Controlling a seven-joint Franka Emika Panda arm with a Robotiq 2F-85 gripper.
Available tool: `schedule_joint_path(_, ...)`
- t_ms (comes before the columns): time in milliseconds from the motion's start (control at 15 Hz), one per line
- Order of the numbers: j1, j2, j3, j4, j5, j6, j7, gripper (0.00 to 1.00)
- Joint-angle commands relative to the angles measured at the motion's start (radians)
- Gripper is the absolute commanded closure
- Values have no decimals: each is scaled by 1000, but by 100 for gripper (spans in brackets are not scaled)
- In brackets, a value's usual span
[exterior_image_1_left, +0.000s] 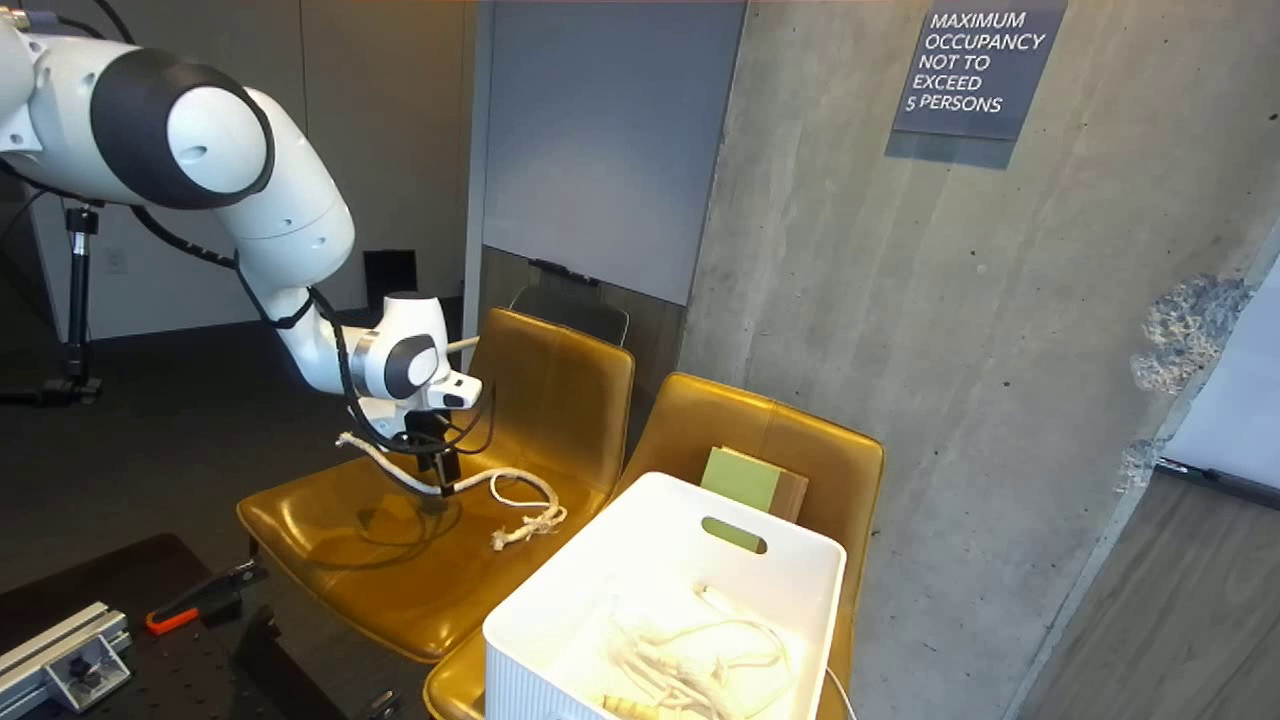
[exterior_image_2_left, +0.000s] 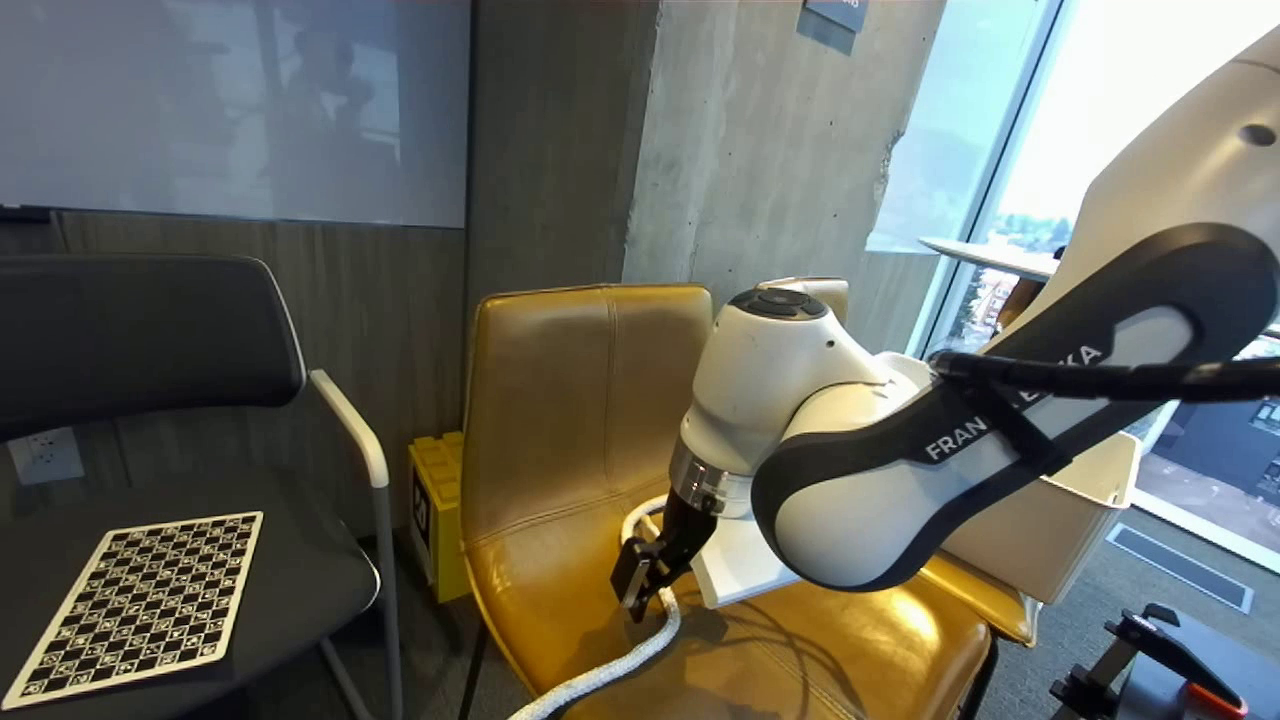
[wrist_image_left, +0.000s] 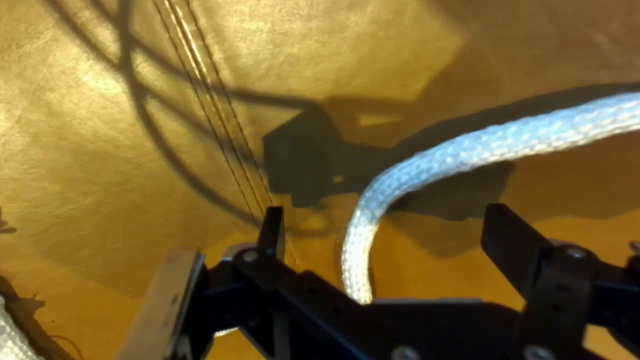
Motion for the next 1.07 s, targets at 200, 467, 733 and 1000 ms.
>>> schedule_joint_path(200,19,66,-35,60,35,-12,-3,34)
schedule_joint_path(467,26,47,-35,44,34,-11,-7,64)
schedule_joint_path(733,16,31,-42,36,33,-24,-15,94)
schedule_joint_path(1000,17,-22,-43,5,31,-33,-24,97)
